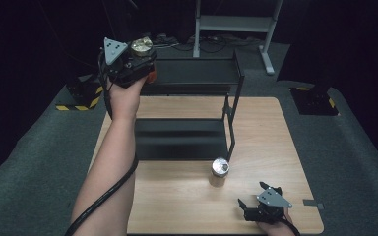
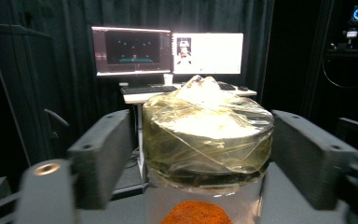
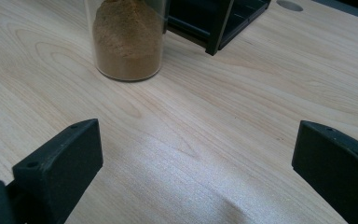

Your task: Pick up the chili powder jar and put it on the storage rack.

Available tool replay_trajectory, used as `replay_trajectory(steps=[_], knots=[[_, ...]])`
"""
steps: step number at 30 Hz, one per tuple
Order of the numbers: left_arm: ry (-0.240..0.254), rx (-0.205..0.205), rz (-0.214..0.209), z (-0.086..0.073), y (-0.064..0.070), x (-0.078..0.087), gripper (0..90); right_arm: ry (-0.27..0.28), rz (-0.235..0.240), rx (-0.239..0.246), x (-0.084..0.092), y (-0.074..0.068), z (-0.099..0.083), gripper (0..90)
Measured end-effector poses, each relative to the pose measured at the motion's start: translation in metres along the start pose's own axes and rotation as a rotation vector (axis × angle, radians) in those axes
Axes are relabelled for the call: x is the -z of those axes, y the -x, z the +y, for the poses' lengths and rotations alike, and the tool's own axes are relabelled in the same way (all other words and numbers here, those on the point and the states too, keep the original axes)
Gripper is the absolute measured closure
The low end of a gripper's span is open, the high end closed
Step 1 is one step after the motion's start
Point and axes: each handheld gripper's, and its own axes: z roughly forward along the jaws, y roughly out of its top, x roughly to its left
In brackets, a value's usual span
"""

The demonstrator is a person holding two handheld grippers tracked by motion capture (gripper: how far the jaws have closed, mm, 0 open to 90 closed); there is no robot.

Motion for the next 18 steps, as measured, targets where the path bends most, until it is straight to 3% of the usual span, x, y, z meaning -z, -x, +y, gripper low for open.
replay_trajectory(steps=[1,3,7,13,18], knots=[[-0.005,-0.004,0.016,0.001,0.003,0.000,14.6,0.000,0.000,0.000,0.000,0.000,0.000,0.9],[-0.011,-0.008,0.021,0.001,0.004,0.001,1.2,0.001,-0.001,0.001,0.000,0.000,0.000,0.9],[-0.009,0.001,0.025,0.000,0.005,0.004,0.4,0.001,-0.001,0.001,0.000,0.000,0.000,0.9],[-0.022,-0.018,0.042,0.000,0.010,0.013,0.3,0.001,-0.001,0.009,0.000,-0.001,0.000,0.9],[-0.014,-0.023,0.031,-0.004,0.010,0.023,0.4,0.001,-0.002,0.015,0.000,-0.002,0.000,0.8]])
